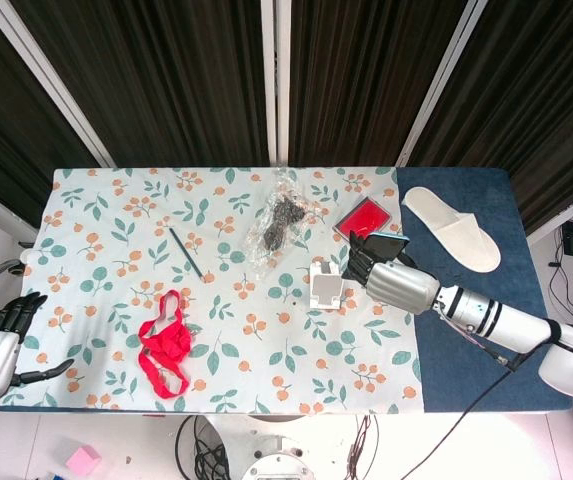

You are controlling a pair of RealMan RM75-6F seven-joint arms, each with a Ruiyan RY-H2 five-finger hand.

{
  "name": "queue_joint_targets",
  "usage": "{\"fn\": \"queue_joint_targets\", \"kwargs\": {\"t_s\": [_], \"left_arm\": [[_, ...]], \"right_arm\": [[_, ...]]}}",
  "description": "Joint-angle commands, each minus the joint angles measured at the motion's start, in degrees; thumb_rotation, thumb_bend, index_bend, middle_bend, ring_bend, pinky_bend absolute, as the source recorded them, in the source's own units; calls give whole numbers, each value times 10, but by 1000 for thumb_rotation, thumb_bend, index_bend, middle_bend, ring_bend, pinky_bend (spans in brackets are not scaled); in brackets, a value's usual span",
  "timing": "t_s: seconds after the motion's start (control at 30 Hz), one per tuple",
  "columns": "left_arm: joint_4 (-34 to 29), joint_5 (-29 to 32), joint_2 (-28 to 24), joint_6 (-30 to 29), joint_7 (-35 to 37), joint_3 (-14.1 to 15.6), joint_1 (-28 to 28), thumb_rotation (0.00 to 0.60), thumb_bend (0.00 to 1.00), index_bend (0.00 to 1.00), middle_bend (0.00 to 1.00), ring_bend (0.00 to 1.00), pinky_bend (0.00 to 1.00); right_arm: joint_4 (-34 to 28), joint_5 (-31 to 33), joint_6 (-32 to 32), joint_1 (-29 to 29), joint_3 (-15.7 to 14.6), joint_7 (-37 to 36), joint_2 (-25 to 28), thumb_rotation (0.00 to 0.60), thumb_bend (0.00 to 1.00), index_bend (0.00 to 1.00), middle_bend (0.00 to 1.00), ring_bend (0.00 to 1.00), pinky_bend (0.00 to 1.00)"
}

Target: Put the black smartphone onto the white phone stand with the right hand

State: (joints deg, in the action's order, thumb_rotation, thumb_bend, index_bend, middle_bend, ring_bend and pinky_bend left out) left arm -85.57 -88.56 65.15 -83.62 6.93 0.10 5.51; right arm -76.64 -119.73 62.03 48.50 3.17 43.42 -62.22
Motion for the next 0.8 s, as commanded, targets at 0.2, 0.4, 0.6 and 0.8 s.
{"fn": "queue_joint_targets", "kwargs": {"t_s": [0.2,0.4,0.6,0.8], "left_arm": [[9,5,-2,-6,13,1,-6,280,46,98,76,85,196],[21,7,0,-5,27,3,-10,282,46,98,77,85,196],[21,3,-4,-12,29,4,-13,280,46,98,76,85,195],[25,5,-5,-11,38,4,-15,282,46,98,76,85,196]], "right_arm": [[14,-24,4,30,-3,-14,-30,600,302,640,437,423,151],[0,-8,-37,35,-1,15,-41,600,300,635,440,423,138],[-15,7,-74,45,3,36,-60,600,293,628,448,422,135],[-40,11,-105,57,5,57,-57,600,293,628,443,423,134]]}}
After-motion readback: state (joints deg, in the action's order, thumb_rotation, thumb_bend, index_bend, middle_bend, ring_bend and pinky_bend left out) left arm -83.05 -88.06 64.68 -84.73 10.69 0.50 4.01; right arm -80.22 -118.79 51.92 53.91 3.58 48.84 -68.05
